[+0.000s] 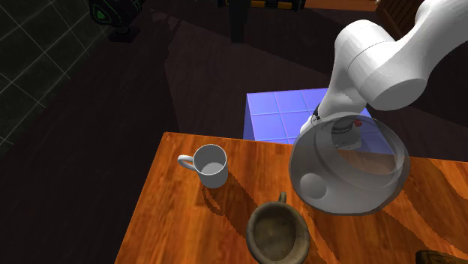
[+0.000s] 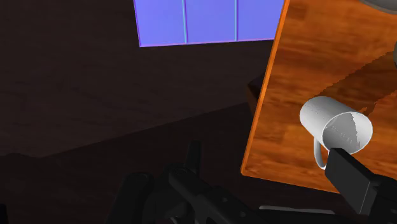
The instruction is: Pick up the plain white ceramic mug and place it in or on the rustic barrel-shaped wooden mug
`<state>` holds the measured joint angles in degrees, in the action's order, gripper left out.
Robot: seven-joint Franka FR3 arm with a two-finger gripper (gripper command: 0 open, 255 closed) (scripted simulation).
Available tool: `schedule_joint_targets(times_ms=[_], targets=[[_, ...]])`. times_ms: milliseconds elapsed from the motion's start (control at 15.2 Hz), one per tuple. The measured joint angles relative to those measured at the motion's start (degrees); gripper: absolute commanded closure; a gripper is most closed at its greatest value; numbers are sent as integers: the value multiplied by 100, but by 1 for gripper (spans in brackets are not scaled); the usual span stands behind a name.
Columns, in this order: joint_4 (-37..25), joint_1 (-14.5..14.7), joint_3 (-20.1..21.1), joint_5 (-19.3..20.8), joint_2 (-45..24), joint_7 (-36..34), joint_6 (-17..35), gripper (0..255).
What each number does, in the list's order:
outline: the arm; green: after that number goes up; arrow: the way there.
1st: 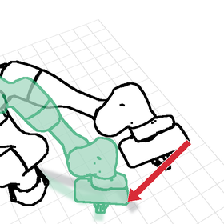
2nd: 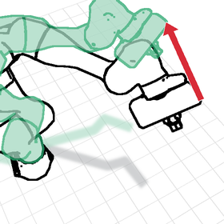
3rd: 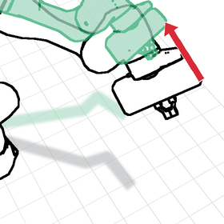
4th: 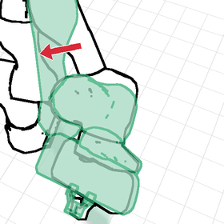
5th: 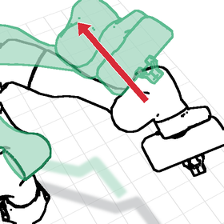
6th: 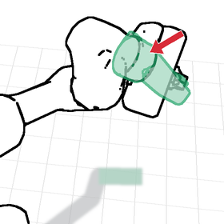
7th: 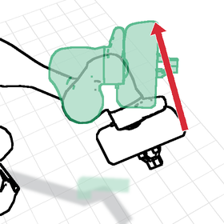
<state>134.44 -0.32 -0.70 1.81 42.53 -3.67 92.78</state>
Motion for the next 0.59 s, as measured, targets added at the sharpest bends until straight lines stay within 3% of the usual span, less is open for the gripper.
schedule_joint_targets(times_ms=[330,594], targets=[[257,117,251,-176,-125,-275,392,0],[609,281,604,-405,-414,-652,1055,0]])
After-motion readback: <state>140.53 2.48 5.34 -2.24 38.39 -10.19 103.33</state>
